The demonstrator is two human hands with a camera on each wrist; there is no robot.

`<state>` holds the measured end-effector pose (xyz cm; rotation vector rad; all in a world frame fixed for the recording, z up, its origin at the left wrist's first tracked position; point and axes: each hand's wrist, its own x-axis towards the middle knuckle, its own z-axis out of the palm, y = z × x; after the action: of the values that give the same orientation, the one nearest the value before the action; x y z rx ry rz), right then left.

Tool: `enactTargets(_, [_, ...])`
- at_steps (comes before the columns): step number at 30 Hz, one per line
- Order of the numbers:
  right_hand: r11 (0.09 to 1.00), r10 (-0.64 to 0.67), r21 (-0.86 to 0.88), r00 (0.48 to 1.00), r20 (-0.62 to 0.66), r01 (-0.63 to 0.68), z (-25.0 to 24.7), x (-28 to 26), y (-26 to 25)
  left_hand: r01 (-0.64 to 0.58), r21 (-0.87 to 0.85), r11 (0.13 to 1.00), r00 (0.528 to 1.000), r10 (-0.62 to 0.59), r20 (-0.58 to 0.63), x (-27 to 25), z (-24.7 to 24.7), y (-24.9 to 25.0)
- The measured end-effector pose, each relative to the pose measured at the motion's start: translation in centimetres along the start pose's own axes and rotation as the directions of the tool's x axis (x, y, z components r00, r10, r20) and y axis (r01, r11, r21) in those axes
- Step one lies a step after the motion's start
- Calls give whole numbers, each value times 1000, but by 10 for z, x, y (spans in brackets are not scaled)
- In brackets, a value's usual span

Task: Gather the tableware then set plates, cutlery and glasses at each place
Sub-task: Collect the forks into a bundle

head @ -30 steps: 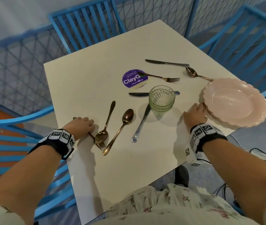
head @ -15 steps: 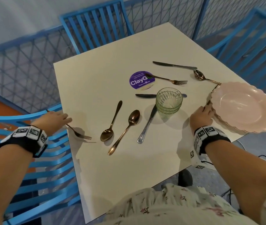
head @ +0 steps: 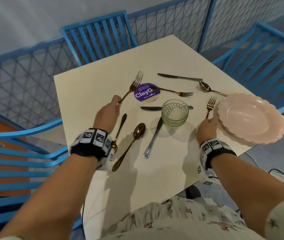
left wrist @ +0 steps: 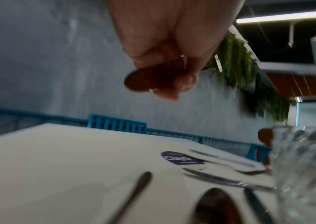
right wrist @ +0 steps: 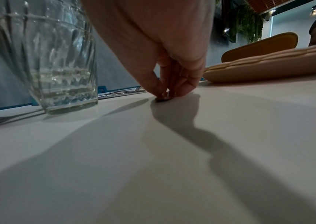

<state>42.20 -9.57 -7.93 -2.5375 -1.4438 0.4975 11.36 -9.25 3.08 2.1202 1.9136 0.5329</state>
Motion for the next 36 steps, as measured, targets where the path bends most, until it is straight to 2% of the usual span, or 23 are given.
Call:
enactTargets(2, [999,28,31,1000,12,-28,-1,2,-3,37,-220,975,996,-53,-66,2,13,19])
enactTargets(5, [992,109,63,993,38,-111,-8,6,-6,86,-469,879,994,-110,-25,6,22,41])
enactTargets(8, [992,76,90,991,110,-86,-19,8,-5,136,-599,789,990,-126,58,10,19,55])
enactTargets(13, [998,62,9,982,179,-64,-39,13,-7,246,-757,606,969,-175,174,13,10,76])
enactTargets(16, [999,36,-39,976,213,-28,-42,22,-3,314,-799,513,948,-212,236,16,12,86])
enactTargets(21, [1000,-12,-11,966,258,15,-43,34,5,394,-815,426,915,-270,301,23,21,97])
enactTargets(24, [997,-77,-10,960,271,83,-45,36,9,416,-830,373,903,-280,326,27,21,105])
enactTargets(28, [976,-194,134,961,197,170,-46,41,8,415,-858,303,895,-309,323,35,20,114])
enactTargets(32, [869,-301,424,953,44,255,-74,44,-8,393,-891,225,882,-365,297,42,20,122])
enactTargets(36, [739,-473,538,881,-13,405,-114,37,-32,365,-912,189,887,-368,278,49,19,131])
